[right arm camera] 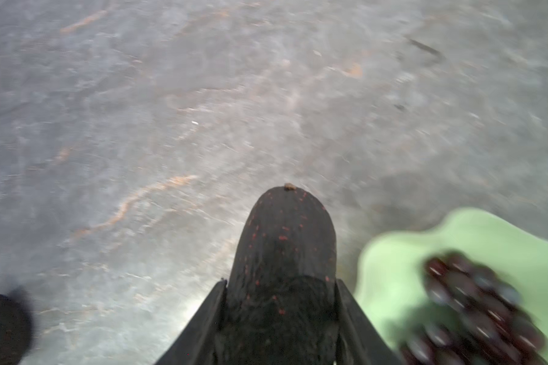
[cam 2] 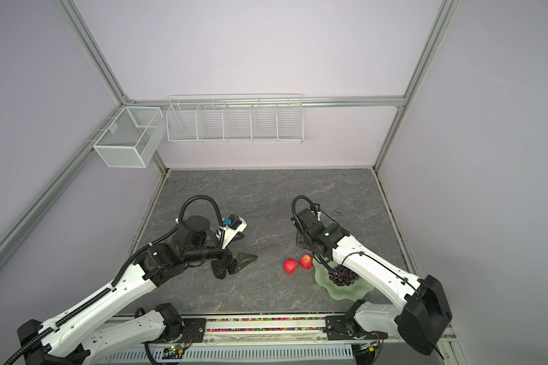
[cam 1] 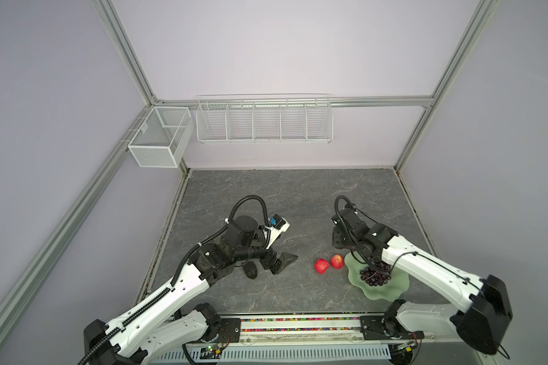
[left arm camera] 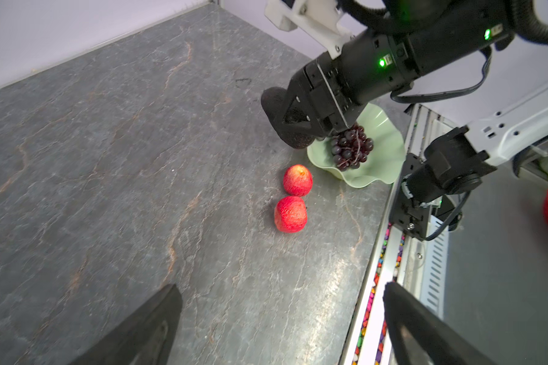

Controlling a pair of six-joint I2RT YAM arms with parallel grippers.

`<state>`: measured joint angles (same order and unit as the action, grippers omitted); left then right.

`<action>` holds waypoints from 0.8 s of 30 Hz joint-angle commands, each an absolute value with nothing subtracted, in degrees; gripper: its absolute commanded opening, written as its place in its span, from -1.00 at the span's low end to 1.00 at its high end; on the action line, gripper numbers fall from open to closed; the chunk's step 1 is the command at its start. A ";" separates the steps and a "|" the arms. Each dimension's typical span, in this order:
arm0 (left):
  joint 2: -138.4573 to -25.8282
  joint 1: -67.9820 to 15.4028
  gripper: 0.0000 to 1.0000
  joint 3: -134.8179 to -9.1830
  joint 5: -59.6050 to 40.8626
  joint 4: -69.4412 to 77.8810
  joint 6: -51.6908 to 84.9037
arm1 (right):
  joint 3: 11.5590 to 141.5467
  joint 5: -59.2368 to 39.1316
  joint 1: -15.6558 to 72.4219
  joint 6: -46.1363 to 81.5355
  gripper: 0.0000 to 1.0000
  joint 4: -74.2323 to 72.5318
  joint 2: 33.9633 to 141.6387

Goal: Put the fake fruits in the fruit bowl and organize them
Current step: 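Lift the avocado and lower it into the bowl beside the grapes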

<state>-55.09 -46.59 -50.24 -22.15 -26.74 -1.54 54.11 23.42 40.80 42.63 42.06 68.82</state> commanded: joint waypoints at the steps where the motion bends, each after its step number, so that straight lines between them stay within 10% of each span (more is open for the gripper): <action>1: -56.77 -47.37 0.98 -51.06 -26.65 -22.77 -0.99 | 49.94 25.77 39.66 46.92 -0.22 49.65 63.50; 24: -65.40 -48.72 0.98 -54.01 -32.47 -20.72 -4.07 | 38.98 23.05 32.74 45.94 -0.21 43.25 61.74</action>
<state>-65.04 -48.40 -54.43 -31.42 -21.74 -2.46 38.98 23.68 33.67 46.76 45.71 60.86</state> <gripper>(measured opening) 0.989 0.488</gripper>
